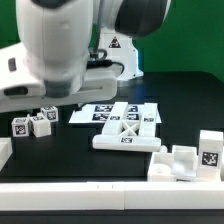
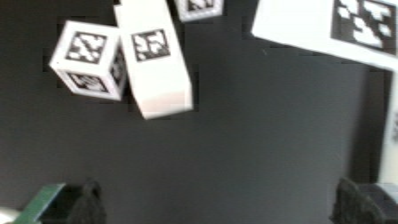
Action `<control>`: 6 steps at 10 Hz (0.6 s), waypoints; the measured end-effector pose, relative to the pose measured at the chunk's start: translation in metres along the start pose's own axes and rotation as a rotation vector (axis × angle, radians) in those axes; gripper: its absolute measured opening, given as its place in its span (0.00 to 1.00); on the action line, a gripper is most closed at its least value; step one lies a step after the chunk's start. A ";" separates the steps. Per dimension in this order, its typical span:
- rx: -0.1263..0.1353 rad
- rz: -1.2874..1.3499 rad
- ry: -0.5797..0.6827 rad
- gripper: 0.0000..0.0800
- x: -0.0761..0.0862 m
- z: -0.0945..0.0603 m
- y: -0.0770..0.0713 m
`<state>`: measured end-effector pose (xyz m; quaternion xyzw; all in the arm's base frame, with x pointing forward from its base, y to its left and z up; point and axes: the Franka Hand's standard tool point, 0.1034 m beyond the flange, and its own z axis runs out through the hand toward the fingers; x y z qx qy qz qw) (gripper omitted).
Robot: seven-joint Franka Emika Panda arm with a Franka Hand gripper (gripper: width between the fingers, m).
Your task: Assemble chair
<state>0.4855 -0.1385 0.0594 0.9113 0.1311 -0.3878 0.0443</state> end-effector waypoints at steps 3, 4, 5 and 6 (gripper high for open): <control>-0.034 -0.026 -0.074 0.81 -0.006 0.024 0.013; -0.034 -0.026 -0.073 0.81 -0.005 0.023 0.013; -0.033 -0.025 -0.074 0.81 -0.006 0.024 0.013; -0.032 -0.024 -0.074 0.81 -0.006 0.025 0.014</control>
Offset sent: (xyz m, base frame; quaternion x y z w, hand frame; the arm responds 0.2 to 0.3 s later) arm 0.0000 0.0000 0.0000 0.0000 0.0000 0.0000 1.0000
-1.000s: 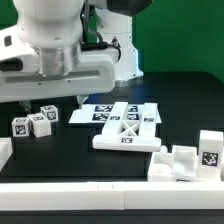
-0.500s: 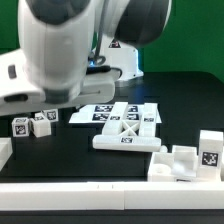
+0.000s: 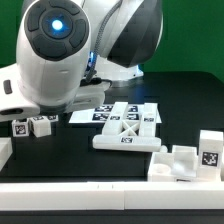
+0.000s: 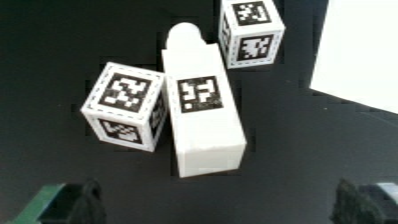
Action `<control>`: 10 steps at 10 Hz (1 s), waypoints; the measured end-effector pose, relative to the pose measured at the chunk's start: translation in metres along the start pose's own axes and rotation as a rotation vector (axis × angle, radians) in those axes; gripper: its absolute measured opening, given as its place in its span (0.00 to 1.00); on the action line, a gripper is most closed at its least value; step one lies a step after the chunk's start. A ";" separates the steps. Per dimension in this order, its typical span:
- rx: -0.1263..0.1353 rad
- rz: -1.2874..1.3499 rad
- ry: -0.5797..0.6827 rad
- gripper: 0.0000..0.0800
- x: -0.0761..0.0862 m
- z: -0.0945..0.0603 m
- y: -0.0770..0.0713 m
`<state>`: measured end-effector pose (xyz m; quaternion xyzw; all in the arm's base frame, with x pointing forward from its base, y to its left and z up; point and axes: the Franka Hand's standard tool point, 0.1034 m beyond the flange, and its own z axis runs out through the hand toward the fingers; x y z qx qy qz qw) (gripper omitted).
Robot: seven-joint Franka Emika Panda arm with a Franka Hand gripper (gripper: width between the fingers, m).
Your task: Assemble chair
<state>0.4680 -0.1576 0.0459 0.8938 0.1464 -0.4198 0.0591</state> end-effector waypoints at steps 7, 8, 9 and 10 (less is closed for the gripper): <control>0.019 0.014 -0.038 0.81 -0.003 0.051 -0.006; 0.018 0.014 -0.032 0.81 -0.002 0.051 -0.003; 0.017 0.017 -0.028 0.81 -0.002 0.050 -0.001; 0.018 0.017 -0.029 0.78 -0.002 0.051 -0.001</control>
Offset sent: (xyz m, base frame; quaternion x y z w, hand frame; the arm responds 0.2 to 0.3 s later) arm -0.0268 -0.0017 -0.0231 -0.0082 -0.0041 0.0163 0.9998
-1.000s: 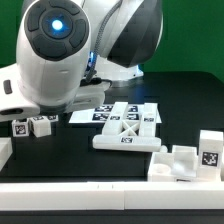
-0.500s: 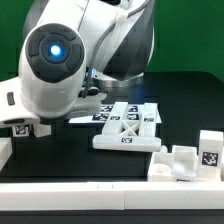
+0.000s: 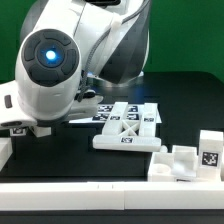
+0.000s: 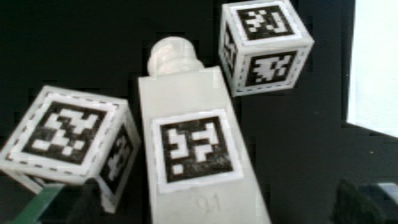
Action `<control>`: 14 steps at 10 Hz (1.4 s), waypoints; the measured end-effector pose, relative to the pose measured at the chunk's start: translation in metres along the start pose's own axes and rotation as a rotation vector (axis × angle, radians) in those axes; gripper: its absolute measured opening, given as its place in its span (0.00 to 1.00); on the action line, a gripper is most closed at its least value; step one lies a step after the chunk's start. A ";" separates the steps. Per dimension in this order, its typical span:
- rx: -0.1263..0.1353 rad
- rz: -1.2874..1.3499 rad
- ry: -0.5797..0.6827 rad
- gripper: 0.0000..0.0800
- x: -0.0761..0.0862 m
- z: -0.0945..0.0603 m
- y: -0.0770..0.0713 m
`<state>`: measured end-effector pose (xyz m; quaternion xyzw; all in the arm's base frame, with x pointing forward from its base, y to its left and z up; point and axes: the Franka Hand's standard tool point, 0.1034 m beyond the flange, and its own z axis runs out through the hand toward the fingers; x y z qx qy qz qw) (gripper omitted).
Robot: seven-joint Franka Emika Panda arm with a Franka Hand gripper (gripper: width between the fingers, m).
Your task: Assemble chair
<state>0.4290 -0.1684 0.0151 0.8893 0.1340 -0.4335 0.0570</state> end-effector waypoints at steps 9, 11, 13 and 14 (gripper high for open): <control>0.005 -0.015 0.107 0.35 -0.003 -0.081 -0.007; 0.012 -0.017 0.242 0.35 -0.019 -0.136 -0.013; -0.012 -0.014 0.454 0.36 -0.018 -0.136 -0.013; -0.009 -0.006 0.482 0.36 -0.021 -0.134 -0.010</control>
Offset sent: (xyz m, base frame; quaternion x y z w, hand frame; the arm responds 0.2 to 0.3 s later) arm 0.0000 0.0000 0.0000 0.0000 0.0000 0.0000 1.0000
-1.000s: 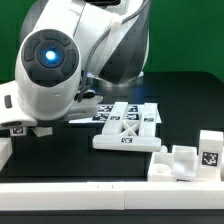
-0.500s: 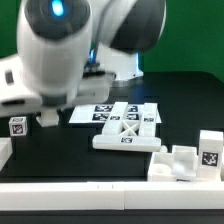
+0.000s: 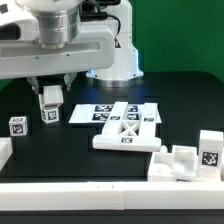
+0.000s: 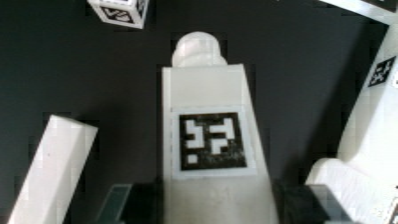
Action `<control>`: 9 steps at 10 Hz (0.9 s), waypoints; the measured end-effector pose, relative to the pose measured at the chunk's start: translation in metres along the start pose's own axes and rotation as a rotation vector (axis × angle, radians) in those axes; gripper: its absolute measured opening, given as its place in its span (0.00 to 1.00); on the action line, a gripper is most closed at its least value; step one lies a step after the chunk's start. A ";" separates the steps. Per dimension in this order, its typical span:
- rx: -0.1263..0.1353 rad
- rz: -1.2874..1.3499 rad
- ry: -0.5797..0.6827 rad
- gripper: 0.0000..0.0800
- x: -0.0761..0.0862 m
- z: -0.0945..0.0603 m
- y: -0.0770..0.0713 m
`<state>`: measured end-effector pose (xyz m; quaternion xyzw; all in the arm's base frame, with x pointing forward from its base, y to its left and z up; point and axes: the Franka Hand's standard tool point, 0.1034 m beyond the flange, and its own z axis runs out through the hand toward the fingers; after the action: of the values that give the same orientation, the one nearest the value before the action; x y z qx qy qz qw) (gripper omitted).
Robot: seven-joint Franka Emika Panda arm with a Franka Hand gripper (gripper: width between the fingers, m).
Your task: Assemble chair
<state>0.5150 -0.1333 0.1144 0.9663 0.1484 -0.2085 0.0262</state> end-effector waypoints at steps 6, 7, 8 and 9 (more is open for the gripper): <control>0.108 0.145 0.333 0.36 0.045 -0.073 -0.059; 0.073 0.148 0.405 0.36 0.050 -0.073 -0.051; 0.055 0.154 0.448 0.36 0.049 -0.072 -0.048; 0.032 0.161 0.511 0.36 0.049 -0.073 -0.044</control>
Offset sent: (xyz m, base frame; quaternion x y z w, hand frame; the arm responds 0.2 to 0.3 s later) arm 0.0441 0.1000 0.0396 0.0719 0.1932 0.0856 0.9748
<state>0.5734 -0.0696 0.1617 0.9966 0.0698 0.0429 -0.0108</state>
